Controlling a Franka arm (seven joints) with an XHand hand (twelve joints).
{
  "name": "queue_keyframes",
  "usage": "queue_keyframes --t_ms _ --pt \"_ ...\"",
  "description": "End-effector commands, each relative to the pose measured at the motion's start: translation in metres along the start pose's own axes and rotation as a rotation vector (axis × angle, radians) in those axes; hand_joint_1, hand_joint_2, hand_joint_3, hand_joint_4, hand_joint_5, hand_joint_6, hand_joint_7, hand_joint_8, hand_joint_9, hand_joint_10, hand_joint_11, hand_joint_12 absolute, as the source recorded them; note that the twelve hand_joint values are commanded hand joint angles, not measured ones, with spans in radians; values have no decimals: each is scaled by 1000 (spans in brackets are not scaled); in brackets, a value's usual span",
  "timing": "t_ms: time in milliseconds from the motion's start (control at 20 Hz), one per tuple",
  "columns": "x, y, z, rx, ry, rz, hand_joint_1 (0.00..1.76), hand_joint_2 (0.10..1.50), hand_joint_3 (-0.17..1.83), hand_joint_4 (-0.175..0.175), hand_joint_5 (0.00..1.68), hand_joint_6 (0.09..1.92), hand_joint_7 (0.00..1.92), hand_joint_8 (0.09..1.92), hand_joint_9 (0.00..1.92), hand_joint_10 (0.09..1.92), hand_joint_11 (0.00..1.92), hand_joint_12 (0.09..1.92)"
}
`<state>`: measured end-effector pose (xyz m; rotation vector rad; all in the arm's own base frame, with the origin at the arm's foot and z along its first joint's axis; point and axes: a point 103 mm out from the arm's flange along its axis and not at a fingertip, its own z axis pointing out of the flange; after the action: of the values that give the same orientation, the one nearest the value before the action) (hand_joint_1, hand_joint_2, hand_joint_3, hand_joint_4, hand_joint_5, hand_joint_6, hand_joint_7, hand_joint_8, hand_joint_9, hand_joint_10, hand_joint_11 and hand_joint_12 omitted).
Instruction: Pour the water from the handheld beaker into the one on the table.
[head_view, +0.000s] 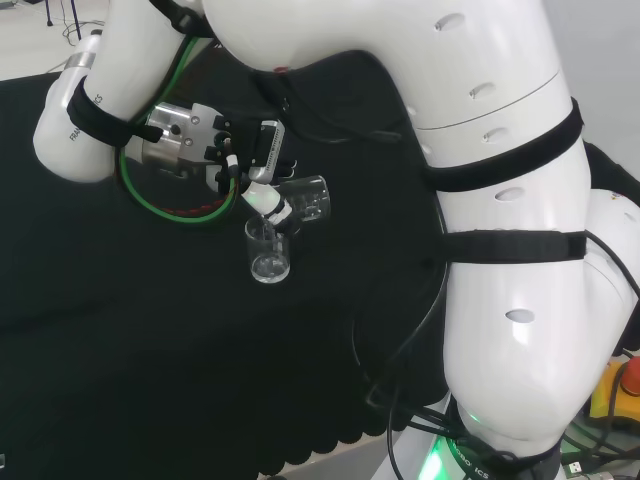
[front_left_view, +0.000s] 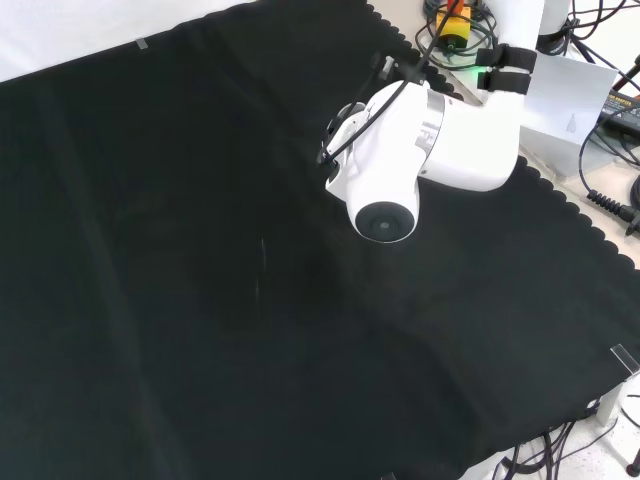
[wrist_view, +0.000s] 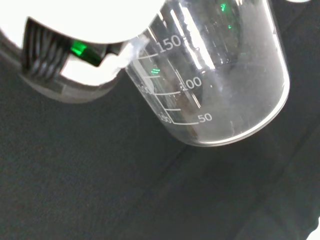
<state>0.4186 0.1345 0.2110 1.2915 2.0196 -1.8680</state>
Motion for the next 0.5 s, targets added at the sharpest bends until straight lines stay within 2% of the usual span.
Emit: queue_keyframes --t_ms 50,500 --pt "0 0 0 19 -7 5 1312 476 1019 -175 1231 907 1289 879 1632 610 1398 786" --pt "1 1 0 45 -16 8 1311 474 1022 -175 1230 909 1289 881 1633 612 1400 786"
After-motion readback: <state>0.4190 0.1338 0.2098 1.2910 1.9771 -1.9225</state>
